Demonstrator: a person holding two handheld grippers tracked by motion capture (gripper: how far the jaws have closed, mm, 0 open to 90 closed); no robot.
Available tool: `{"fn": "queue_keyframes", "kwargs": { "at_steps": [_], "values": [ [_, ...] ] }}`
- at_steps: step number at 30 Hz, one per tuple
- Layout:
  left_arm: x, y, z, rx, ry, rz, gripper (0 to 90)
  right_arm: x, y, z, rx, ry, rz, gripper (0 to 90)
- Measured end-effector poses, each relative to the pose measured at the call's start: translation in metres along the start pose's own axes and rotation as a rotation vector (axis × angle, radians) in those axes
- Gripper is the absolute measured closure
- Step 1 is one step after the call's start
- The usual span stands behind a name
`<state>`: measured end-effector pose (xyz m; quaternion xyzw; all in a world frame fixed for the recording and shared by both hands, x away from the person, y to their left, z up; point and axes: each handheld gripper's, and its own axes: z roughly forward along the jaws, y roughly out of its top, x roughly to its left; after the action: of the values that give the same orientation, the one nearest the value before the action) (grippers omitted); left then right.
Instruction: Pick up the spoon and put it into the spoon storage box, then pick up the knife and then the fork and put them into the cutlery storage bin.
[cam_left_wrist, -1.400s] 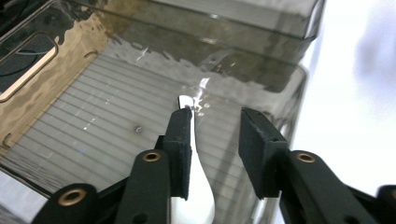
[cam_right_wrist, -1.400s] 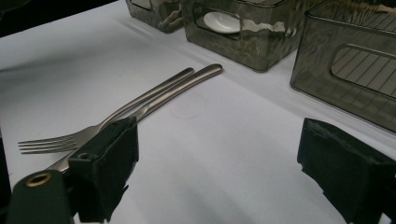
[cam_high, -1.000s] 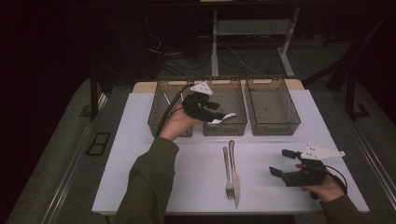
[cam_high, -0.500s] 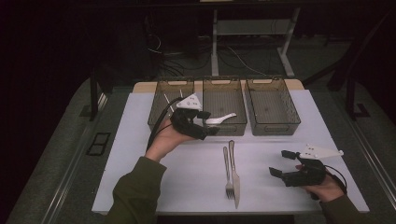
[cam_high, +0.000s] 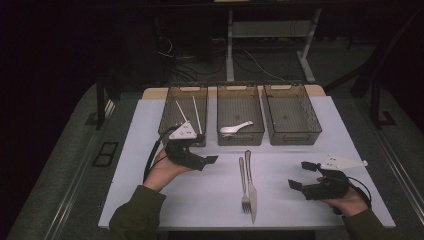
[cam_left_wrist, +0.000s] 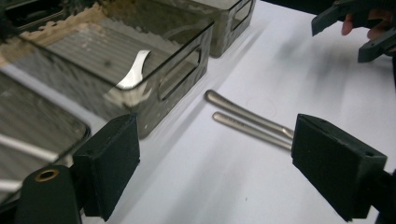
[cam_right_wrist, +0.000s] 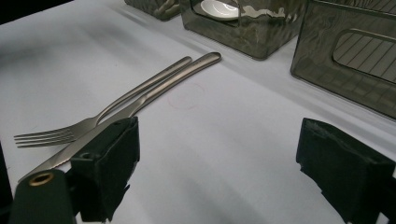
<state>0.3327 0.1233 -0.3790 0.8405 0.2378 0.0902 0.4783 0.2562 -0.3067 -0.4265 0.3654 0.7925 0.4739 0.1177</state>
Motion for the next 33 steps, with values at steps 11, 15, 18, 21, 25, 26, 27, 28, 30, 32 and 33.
{"fn": "queue_keyframes", "kwargs": {
  "at_steps": [11, 15, 18, 21, 25, 26, 27, 28, 30, 32, 33],
  "values": [
    [-0.011, -0.040, -0.016, -0.001, 0.052, -0.029, 2.2, 0.005, 0.007, -0.002, 0.061, 0.020, -0.022, 13.5],
    [-0.017, -0.052, -0.020, 0.006, 0.048, -0.032, 0.0, 0.009, 0.011, 0.002, 0.108, 0.025, -0.022, 27.1],
    [-0.020, -0.059, -0.023, 0.013, 0.054, -0.046, 0.0, 0.014, 0.015, 0.007, 0.137, 0.047, -0.011, 48.6],
    [-0.024, -0.063, -0.026, 0.017, 0.055, -0.055, 0.0, 0.020, 0.021, 0.014, 0.152, 0.074, -0.017, 66.4],
    [-0.029, -0.068, -0.030, 0.017, 0.058, -0.059, 0.0, 0.032, 0.028, 0.030, 0.189, 0.120, -0.042, 83.8],
    [-0.030, -0.070, -0.031, 0.019, 0.060, -0.059, 0.0, 0.035, 0.030, 0.034, 0.193, 0.125, -0.050, 87.3],
    [-0.031, -0.072, -0.031, 0.020, 0.060, -0.060, 0.0, 0.038, 0.031, 0.038, 0.201, 0.138, -0.055, 89.2],
    [-0.032, -0.074, -0.032, 0.026, 0.057, -0.060, 0.0, 0.041, 0.032, 0.041, 0.205, 0.151, -0.066, 89.4],
    [-0.032, -0.077, -0.032, 0.030, 0.053, -0.054, 0.0, 0.047, 0.035, 0.049, 0.220, 0.167, -0.081, 89.5],
    [-0.032, -0.078, -0.032, 0.039, 0.052, -0.058, 0.0, 0.051, 0.037, 0.057, 0.229, 0.181, -0.095, 89.5],
    [-0.031, -0.078, -0.031, 0.039, 0.051, -0.059, 0.0, 0.054, 0.038, 0.060, 0.236, 0.187, -0.097, 89.5]
  ]
}}
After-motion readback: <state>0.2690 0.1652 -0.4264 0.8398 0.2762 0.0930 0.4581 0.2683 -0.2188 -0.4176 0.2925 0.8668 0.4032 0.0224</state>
